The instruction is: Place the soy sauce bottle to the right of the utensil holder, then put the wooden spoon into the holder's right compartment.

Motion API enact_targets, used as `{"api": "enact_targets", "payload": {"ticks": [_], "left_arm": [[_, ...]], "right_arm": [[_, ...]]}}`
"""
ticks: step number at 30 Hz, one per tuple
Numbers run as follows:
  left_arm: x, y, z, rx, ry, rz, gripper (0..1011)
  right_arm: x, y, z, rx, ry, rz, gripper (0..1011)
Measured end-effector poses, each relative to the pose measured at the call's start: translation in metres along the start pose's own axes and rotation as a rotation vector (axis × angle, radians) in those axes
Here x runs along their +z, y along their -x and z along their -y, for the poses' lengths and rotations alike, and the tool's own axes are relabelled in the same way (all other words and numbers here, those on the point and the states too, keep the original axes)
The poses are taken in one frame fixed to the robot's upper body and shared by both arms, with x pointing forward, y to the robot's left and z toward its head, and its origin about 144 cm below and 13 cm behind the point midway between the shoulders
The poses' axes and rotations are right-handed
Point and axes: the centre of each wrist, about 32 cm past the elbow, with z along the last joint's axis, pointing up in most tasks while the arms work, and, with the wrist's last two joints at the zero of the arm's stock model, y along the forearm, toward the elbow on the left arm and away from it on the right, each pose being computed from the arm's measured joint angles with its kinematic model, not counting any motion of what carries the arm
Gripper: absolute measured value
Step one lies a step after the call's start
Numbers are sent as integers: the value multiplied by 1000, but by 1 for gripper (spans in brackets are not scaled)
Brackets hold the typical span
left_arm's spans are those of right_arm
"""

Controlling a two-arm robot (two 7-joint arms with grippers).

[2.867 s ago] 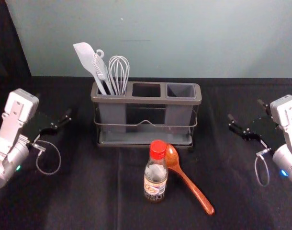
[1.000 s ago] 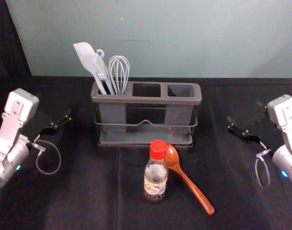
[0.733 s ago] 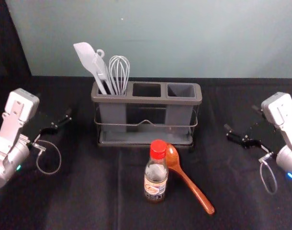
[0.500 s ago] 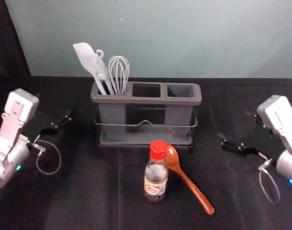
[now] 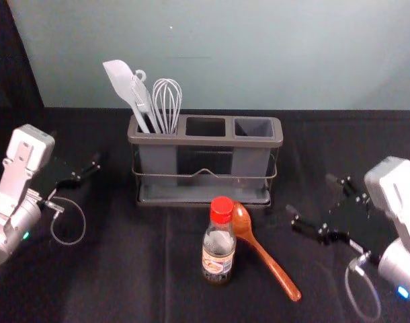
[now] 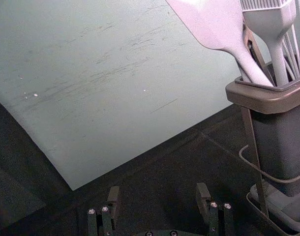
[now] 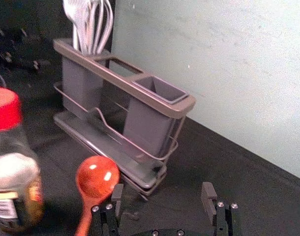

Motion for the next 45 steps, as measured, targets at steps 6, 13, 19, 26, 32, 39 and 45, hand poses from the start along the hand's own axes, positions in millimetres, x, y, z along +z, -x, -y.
{"api": "enact_targets", "payload": {"ticks": [6, 13, 19, 26, 32, 39, 45], "left_arm": [[0, 0, 0, 0, 0, 0, 1000], [0, 0, 0, 0, 0, 0, 1000], [0, 0, 0, 0, 0, 0, 1000], [0, 0, 0, 0, 0, 0, 1000], [0, 0, 0, 0, 0, 0, 1000], [0, 0, 0, 0, 0, 0, 1000], [0, 0, 0, 0, 0, 0, 1000]], "right_arm": [[-4, 23, 15, -3, -66, -48, 1003], [-2, 43, 23, 5, -103, -72, 1002], [1, 63, 24, 24, -131, -111, 1003], [2, 84, 14, 35, -173, -142, 1002], [6, 101, 2, 17, -200, -138, 1002], [9, 119, -12, -24, -230, -151, 1002], [13, 131, -23, -21, -246, -167, 1002]]}}
